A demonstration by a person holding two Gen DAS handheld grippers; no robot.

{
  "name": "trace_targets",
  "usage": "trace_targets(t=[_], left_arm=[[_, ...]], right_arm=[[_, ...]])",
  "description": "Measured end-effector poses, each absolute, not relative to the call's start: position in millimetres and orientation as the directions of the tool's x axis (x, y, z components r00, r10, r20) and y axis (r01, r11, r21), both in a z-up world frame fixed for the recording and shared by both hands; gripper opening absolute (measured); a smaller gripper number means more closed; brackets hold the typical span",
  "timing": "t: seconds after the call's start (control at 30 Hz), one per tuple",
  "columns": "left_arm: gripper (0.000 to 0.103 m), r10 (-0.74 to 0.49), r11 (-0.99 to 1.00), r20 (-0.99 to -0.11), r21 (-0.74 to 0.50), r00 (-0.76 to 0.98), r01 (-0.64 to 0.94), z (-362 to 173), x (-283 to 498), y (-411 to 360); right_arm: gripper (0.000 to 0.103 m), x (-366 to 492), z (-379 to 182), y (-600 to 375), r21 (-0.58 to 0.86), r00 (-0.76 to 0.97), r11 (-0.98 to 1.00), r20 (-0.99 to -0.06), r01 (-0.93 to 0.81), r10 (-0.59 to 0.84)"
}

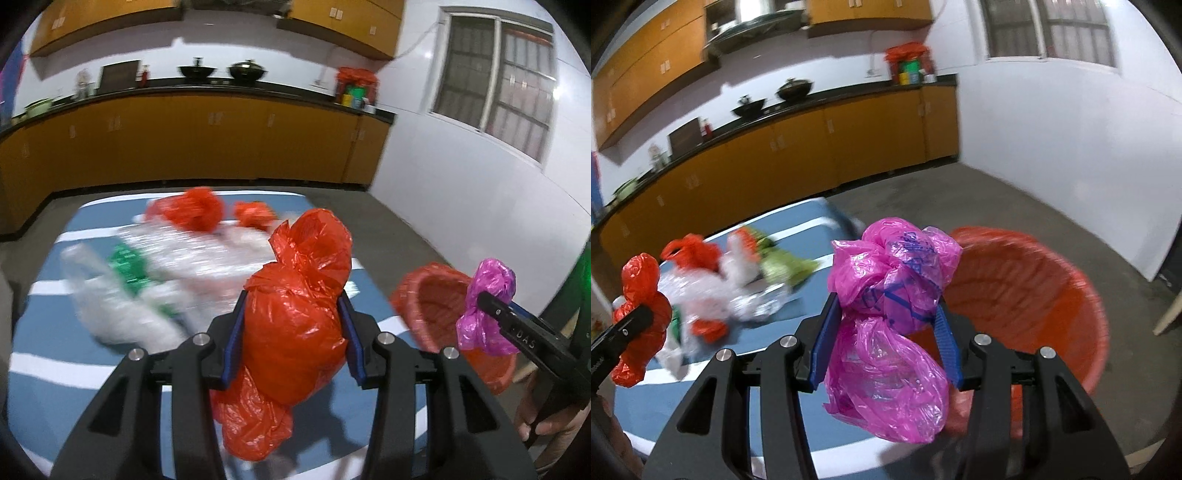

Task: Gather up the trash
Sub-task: 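Carry both bags to the orange basket and open both tools to drop them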

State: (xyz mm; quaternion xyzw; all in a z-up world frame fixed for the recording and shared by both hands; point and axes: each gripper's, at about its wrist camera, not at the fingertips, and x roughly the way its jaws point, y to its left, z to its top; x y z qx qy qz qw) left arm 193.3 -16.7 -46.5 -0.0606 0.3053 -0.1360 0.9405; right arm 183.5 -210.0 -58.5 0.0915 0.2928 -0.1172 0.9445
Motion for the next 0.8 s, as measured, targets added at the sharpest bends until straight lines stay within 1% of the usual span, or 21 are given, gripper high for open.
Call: trace_targets(t=[0.13,0.27,0.5,0.8], left_arm=[[0.045,-0.367,0.930,-0.556,-0.196,0.746,0.311,-43.9,206.1,-65.8],[0.045,-0.434,0.897,-0.560,-0.195,0.706,0.397,-46.6,218.1,-111.8],[0.045,-0.522,0.835,-0.579,-0.199,0.627,0.513,-57.8,232.8,-182.5],[0.045,-0.569,0.791,-0.608,-0.223,0.553,0.570,-71.2,250.8,-225.5]], right_arm=[[0.050,170.8,-51.5,-240.3,0.054,0.786,0.933,-0.557,0.357,-0.268],[0.050,161.3,-49.5,-266.9,0.047,0.766,0.908,-0.557,0.415,-0.321],[0.050,157.0,-52.4,-290.8,0.078,0.752,0.888,-0.569,0.453,-0.333],[0.050,160.7,-50.7,-305.9,0.112,0.760,0.886,-0.570,0.449,-0.313]])
